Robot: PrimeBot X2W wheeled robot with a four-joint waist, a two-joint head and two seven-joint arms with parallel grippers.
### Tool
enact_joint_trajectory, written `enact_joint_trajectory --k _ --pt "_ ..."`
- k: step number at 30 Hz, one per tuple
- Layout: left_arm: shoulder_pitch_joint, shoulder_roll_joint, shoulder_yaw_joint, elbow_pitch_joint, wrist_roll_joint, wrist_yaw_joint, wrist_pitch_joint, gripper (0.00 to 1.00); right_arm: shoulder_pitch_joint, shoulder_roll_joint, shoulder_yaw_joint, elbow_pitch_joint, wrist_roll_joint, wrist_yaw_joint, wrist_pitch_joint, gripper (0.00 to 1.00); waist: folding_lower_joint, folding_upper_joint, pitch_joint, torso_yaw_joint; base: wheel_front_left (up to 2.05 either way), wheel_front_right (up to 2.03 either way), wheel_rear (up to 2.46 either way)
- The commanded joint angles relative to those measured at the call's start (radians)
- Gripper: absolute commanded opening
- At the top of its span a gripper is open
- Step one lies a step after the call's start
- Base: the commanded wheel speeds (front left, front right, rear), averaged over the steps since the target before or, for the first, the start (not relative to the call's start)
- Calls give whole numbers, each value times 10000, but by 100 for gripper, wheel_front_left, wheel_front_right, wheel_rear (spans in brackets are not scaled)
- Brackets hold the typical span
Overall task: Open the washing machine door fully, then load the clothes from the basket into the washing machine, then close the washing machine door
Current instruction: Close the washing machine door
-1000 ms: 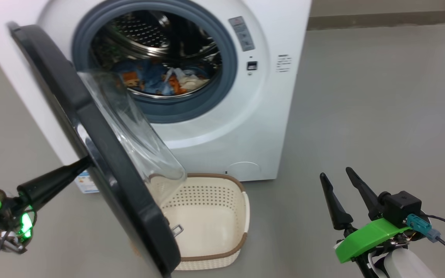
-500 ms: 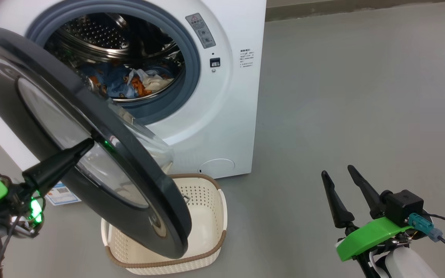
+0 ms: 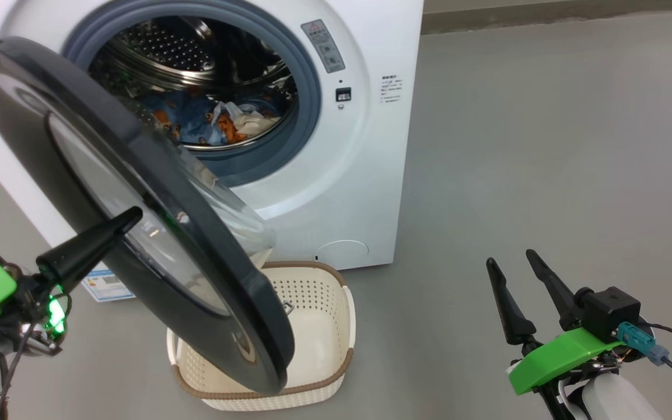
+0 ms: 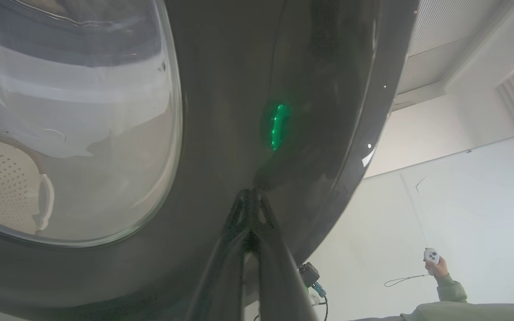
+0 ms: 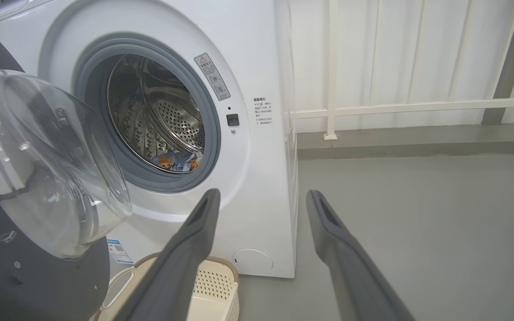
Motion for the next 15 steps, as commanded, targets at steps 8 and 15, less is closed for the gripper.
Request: enact_joint_trajectory --k 8,15 --pt "-131 687 551 -375 788 -511 -521 35 45 -103 142 -225 -45 44 -122 100 0 -1 -73 308 0 0 0" --pt "511 966 857 -605 1747 -1433 -1454 100 97 -164 93 -278 -32 44 -122 100 0 -1 -59 403 0 0 0"
